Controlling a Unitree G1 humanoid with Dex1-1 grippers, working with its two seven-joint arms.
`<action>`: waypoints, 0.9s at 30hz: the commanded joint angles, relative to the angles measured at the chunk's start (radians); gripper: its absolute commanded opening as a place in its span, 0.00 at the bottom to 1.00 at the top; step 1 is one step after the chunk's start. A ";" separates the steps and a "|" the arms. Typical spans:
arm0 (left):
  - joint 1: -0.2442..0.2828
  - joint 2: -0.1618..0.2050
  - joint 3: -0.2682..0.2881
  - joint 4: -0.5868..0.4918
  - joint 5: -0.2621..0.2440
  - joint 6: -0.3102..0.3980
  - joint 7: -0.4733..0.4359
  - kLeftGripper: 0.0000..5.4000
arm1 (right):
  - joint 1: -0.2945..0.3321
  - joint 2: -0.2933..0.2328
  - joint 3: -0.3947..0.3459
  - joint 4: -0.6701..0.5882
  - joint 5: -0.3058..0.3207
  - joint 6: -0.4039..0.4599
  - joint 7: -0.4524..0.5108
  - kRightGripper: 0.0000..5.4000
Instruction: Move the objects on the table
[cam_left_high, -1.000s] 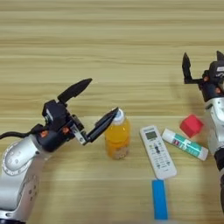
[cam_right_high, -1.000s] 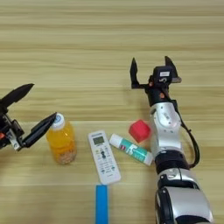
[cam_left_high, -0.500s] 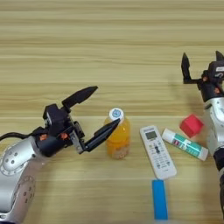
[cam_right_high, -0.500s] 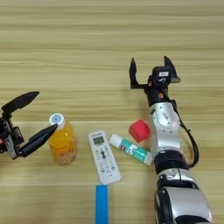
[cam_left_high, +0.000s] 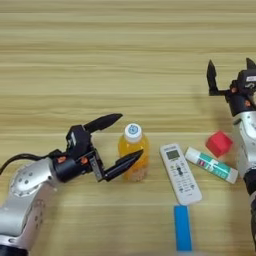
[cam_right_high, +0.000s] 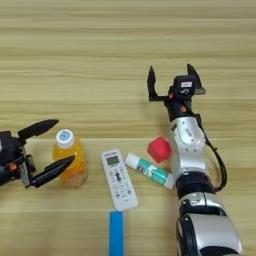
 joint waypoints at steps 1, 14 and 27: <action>-0.011 0.005 -0.013 0.020 0.030 -0.006 -0.010 1.00 | -0.010 0.004 0.003 -0.009 -0.007 -0.010 -0.001 0.99; -0.004 0.014 -0.029 0.031 0.064 -0.018 -0.032 0.80 | -0.010 0.005 0.005 -0.010 -0.008 -0.009 -0.004 1.00; -0.010 0.010 -0.019 0.033 0.060 -0.026 -0.029 0.63 | -0.013 0.004 0.006 -0.005 -0.011 -0.010 -0.008 1.00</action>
